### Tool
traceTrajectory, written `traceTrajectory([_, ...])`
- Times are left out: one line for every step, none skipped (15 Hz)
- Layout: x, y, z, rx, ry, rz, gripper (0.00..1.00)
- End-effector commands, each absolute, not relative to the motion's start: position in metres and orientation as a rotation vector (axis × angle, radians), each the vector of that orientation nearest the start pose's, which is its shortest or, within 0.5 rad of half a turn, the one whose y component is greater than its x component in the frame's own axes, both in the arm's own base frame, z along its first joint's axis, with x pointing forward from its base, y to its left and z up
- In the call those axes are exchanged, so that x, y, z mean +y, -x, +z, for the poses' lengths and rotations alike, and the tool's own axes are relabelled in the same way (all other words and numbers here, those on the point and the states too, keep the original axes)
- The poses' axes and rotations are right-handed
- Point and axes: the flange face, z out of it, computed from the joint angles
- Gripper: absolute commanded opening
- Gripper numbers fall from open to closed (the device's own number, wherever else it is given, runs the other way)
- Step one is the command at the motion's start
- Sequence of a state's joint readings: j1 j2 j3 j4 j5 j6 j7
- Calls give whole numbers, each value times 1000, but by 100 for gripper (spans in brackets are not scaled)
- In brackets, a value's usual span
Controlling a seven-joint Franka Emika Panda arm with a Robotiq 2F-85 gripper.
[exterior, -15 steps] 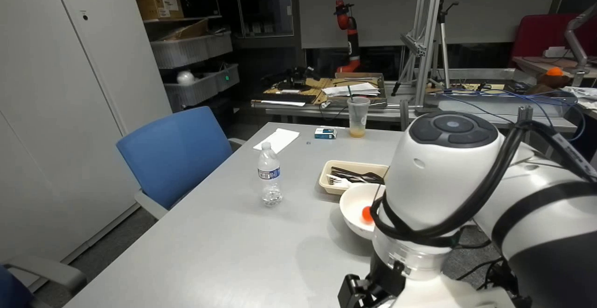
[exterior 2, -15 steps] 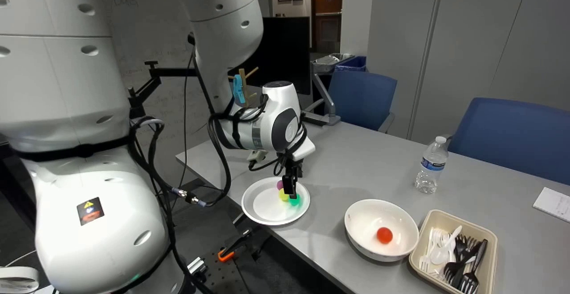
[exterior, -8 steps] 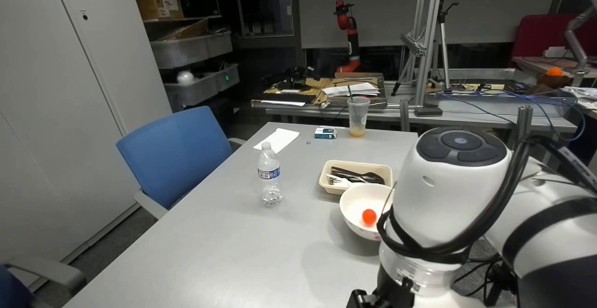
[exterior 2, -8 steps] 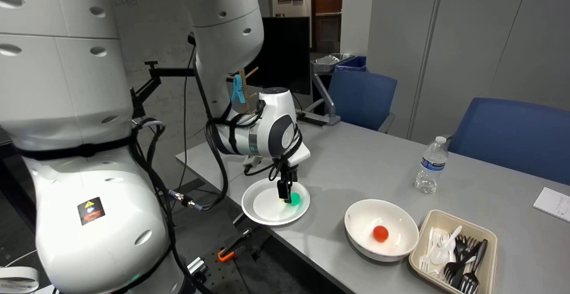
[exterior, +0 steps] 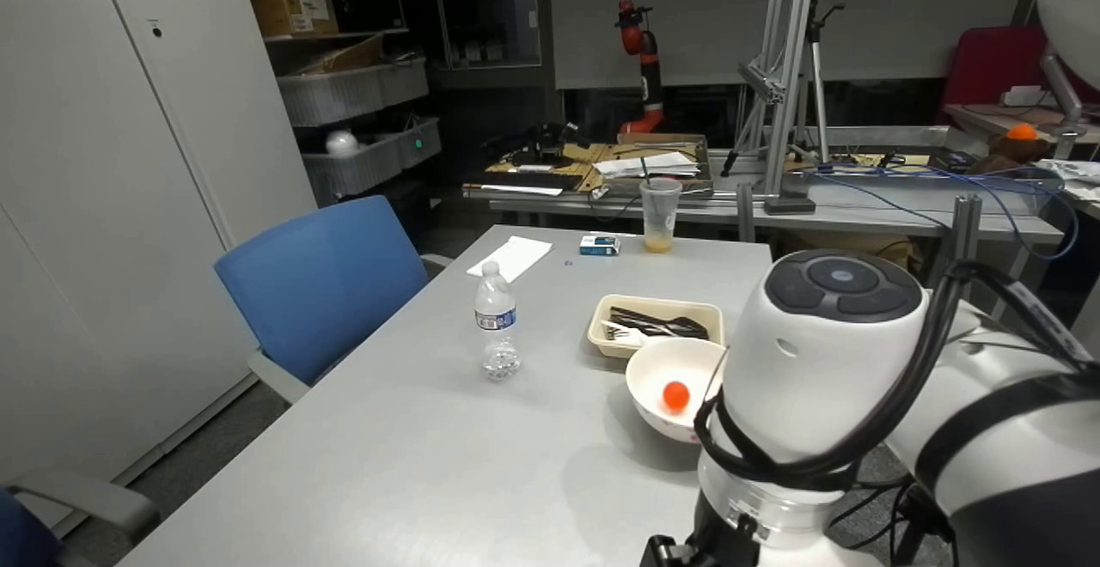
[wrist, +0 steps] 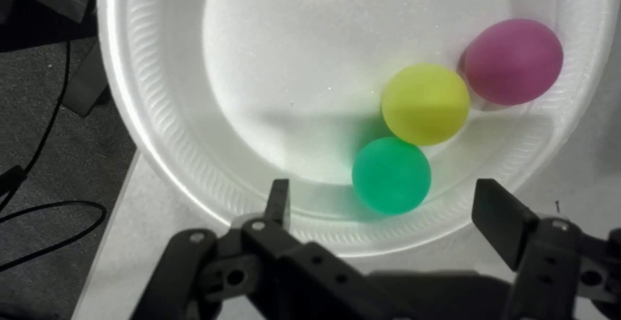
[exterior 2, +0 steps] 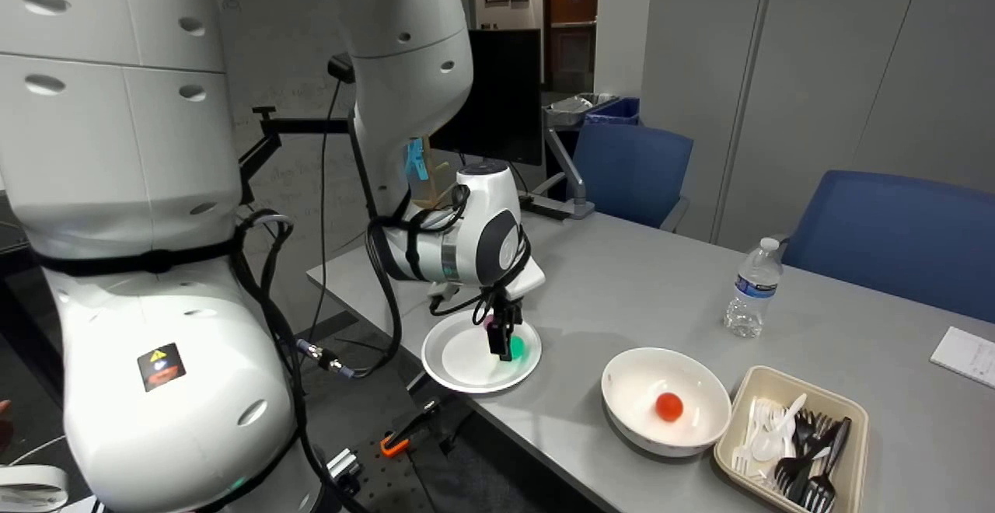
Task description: Move the red, green and yellow objects from the white plate onto the white bowl respectively
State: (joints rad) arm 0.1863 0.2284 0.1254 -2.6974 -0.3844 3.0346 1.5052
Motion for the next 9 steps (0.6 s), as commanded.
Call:
traceTrajectory([158, -384, 156, 1243, 2790, -148, 93])
traceTrajectory([158, -385, 154, 1245, 2789, -146, 92])
traceTrajectory([158, -385, 152, 1249, 2791, -141, 91])
traceTrajectory([158, -385, 149, 1252, 2792, -136, 85])
traceTrajectory([158, -385, 147, 1254, 2796, -133, 66])
traceTrajectory([158, -385, 146, 1259, 2797, -129, 60])
traceTrajectory([157, -386, 144, 1262, 2798, -125, 50])
traceTrajectory([157, -386, 144, 1265, 2798, -125, 43])
traceTrajectory([157, -386, 142, 1268, 2798, -123, 34])
